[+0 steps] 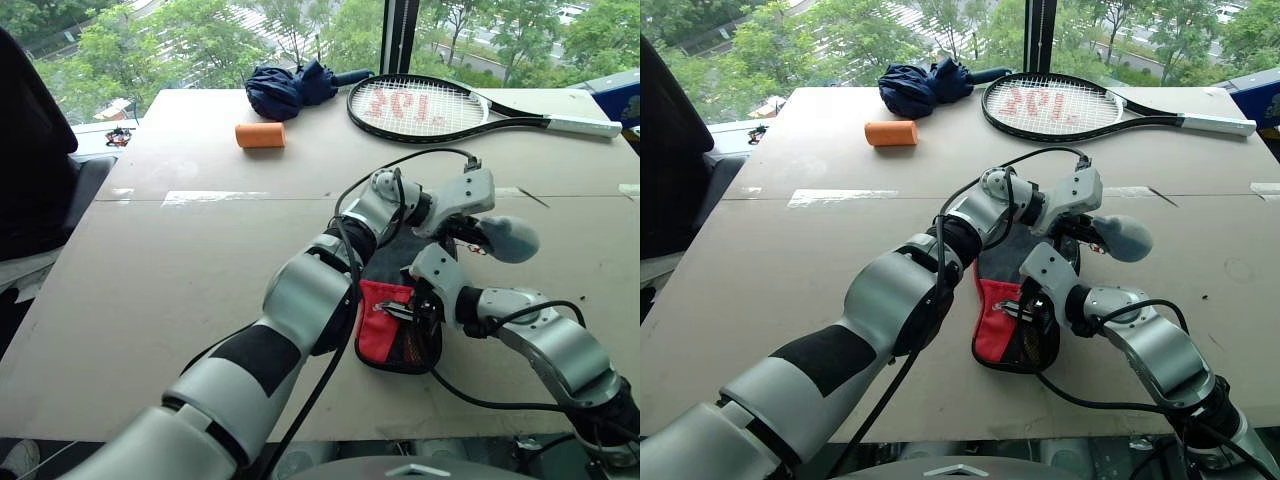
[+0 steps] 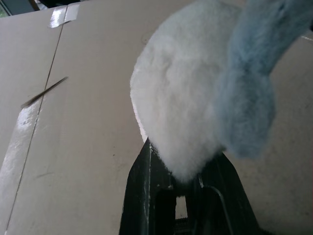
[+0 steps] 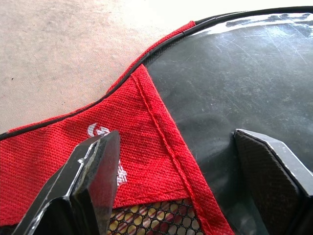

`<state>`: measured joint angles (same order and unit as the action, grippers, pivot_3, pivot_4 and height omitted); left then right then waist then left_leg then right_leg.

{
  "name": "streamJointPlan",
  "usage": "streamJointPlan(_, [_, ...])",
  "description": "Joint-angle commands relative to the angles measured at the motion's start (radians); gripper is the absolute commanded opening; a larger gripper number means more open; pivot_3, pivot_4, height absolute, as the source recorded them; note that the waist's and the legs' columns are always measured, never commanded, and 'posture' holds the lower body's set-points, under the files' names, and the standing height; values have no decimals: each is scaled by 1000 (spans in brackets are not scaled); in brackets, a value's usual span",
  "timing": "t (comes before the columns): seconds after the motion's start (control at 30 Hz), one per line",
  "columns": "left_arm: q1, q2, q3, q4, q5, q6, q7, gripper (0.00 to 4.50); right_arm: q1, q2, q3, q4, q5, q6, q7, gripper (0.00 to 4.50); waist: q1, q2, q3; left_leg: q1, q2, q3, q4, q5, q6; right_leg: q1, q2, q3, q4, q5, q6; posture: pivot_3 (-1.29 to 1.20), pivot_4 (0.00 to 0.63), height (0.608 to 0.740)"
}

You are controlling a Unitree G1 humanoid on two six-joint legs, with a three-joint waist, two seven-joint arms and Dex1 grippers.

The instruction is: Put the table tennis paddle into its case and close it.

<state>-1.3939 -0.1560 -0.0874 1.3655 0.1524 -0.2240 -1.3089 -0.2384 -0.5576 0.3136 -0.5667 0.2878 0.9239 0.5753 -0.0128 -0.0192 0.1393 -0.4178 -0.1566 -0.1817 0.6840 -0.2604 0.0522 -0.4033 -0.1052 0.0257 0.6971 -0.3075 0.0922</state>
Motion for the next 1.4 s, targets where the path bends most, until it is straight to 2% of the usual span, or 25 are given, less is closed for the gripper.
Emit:
streamJointPlan(0.03, [-3,-19,3,-64,-31,-3,-72,18,35,4,55,52,23,41,30,3740,-1,0,0,0,0,0,0,0,0,0,0,0,0,0,0,0,150,726])
streamJointPlan(0.13, [0,-16,2,-64,-15,-10,20,18,34,5,55,56,21,39,32,3740,-1,0,0,0,0,0,0,0,0,0,0,1,0,0,0,0,150,726])
streamJointPlan(0.3, [-9,6,-12,-66,13,-71,143,2041,33,1,53,58,20,36,35,3740,-1,0,0,0,0,0,0,0,0,0,0,2,0,0,0,0,150,726])
streamJointPlan(0.47, [-18,44,6,-79,-20,-102,103,4443,30,-8,48,68,19,28,46,3740,-1,0,0,0,0,0,0,0,0,0,0,2,0,0,0,0,150,726])
streamJointPlan(0.57, [-31,81,19,-93,-31,-141,137,4443,23,-9,50,73,17,24,53,3740,-2,0,0,0,0,0,0,0,0,0,0,2,0,0,0,0,150,726])
streamJointPlan(0.67, [-21,157,50,-122,-69,-150,86,4443,19,-11,30,79,24,13,64,3740,-3,0,0,0,0,0,0,0,0,0,0,2,0,0,0,0,150,726])
streamJointPlan(0.87, [57,278,-1,-171,-45,-184,-13,4443,49,-8,-28,64,81,-16,107,3740,1,0,-1,0,0,0,1,0,0,0,0,2,0,0,0,0,150,726])
streamJointPlan(1.03, [175,348,-15,-282,-81,-149,-114,4443,126,-50,-268,1,235,-157,252,3740,-3,0,0,0,0,-2,1,0,0,0,0,1,0,0,0,0,150,726])
streamJointPlan(1.1, [199,347,-18,-318,-94,-120,-122,4443,129,-83,-306,13,239,-146,248,3740,-1,0,0,-2,0,-2,2,0,0,0,0,0,0,0,0,0,150,726])
streamJointPlan(1.27, [288,362,-86,-406,-67,-69,-136,4443,147,-168,-530,55,370,-125,313,3740,0,0,0,-2,0,-2,3,0,0,0,0,0,0,0,0,0,150,726])
streamJointPlan(1.33, [317,353,-110,-444,-75,-44,-149,4443,113,-209,-596,132,358,-153,312,3740,-1,0,0,-2,0,-1,2,0,0,0,0,0,0,0,0,0,150,726])
streamJointPlan(1.4, [340,339,-138,-475,-75,-28,-155,4443,44,-252,-606,247,294,-201,289,3740,-2,0,0,-2,0,-1,3,0,0,0,0,1,0,0,0,0,150,726])
